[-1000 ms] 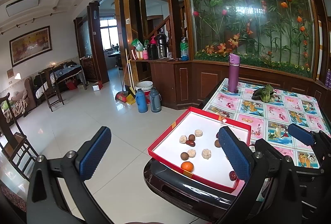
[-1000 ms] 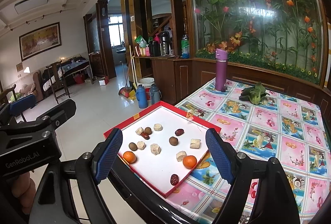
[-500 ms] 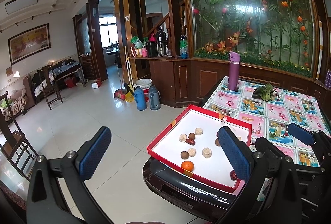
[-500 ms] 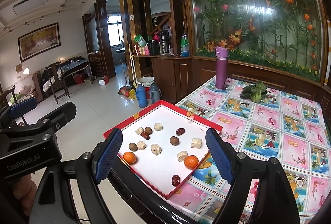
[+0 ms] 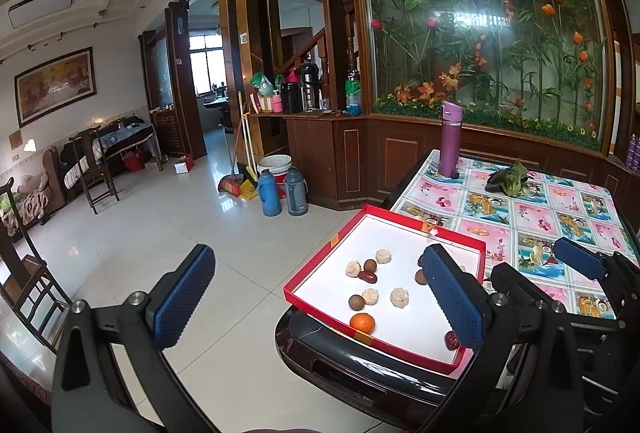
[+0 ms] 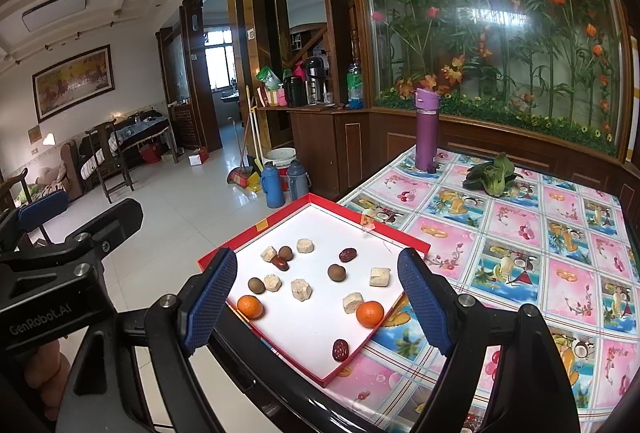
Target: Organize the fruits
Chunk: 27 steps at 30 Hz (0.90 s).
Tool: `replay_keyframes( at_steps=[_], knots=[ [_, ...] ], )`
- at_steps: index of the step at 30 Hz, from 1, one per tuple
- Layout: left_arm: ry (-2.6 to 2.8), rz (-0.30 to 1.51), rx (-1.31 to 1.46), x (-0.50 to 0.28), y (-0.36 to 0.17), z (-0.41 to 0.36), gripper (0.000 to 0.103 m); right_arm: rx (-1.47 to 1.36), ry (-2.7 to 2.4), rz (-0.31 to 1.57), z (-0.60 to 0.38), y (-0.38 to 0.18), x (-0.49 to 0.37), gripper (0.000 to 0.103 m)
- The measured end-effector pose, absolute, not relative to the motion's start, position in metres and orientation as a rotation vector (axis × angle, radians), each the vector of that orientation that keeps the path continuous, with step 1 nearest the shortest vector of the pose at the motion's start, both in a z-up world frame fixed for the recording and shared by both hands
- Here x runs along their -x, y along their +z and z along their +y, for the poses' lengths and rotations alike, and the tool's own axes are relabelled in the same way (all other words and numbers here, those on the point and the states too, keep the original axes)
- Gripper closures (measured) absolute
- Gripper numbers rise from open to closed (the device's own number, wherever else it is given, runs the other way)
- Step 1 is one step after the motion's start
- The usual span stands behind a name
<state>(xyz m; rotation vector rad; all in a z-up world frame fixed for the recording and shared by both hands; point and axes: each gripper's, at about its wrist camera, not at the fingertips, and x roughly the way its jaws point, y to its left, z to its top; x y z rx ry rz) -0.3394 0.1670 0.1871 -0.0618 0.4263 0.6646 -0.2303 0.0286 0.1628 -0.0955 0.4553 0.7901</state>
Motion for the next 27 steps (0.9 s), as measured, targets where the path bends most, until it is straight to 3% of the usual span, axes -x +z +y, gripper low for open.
replay_keyframes(
  at_steps=[27],
  knots=[
    [0.653, 0.422, 0.074, 0.3384, 0.1898, 0.169, 0.0, 0.094, 0.77, 0.458, 0.0376, 0.1618, 0.2286, 0.021]
  ],
)
